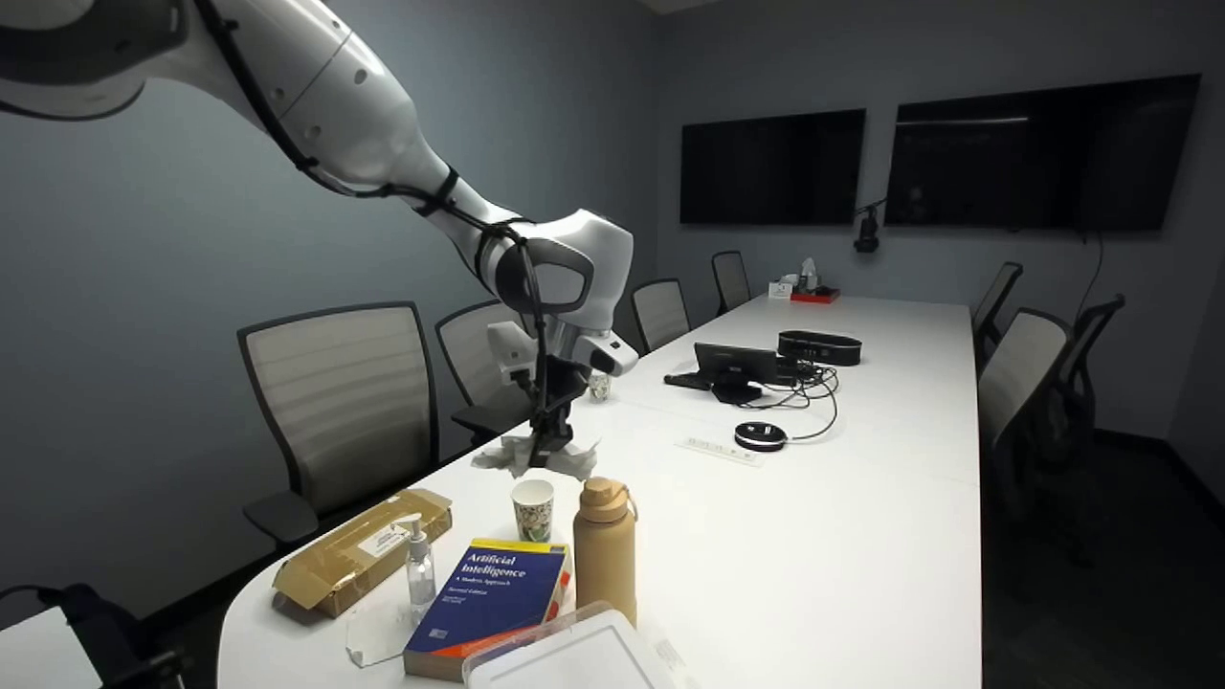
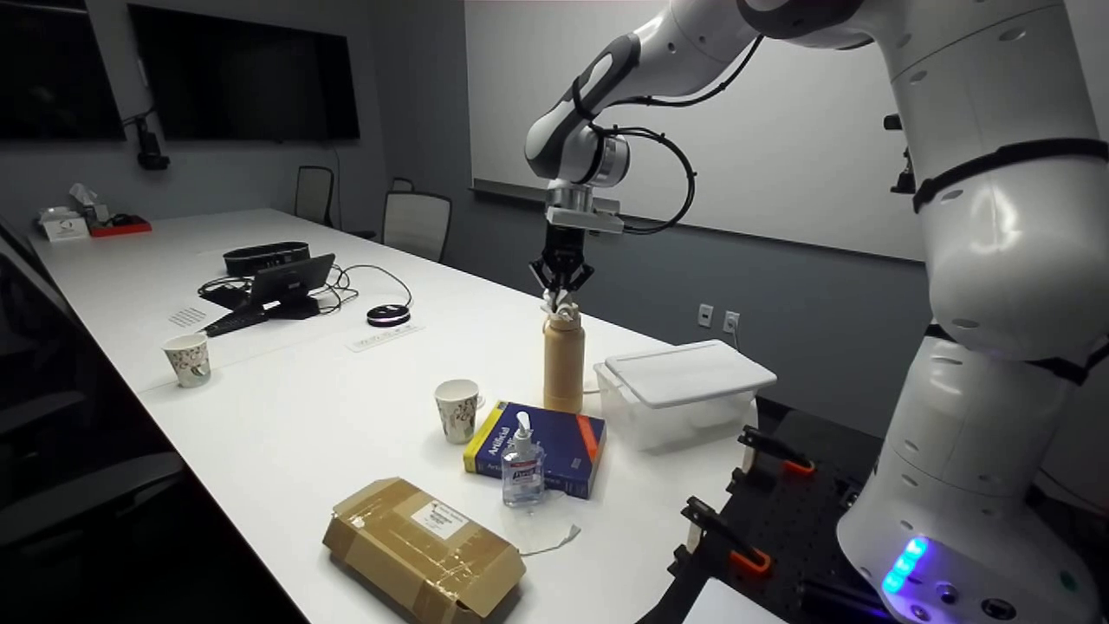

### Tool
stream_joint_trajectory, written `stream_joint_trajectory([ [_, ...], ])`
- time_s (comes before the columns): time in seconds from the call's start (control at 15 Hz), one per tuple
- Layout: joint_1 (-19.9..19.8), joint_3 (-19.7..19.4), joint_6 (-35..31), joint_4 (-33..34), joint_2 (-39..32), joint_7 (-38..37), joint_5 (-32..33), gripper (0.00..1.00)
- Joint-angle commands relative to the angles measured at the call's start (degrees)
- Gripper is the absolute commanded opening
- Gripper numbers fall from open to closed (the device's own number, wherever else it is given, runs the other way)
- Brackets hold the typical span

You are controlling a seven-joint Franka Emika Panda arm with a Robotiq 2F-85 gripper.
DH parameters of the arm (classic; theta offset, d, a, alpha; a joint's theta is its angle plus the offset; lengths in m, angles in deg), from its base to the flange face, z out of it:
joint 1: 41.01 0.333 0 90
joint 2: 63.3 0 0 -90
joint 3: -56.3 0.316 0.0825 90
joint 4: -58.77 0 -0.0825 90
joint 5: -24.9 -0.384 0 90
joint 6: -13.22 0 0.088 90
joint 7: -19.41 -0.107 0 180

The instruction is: Use the paper towel to wipe the brown bottle

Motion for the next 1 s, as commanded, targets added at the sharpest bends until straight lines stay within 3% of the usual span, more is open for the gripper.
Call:
stream_joint_trajectory([
  [0.0,-0.3,-0.3,-3.0,1.4,-0.8,1.0,0.7,0.01],
  [0.47,-1.1,-1.0,-10.7,1.4,-2.5,1.4,2.5,0.01],
  [0.93,-0.5,-3.1,-13.1,0.4,-1.8,-1.5,6.7,0.01],
])
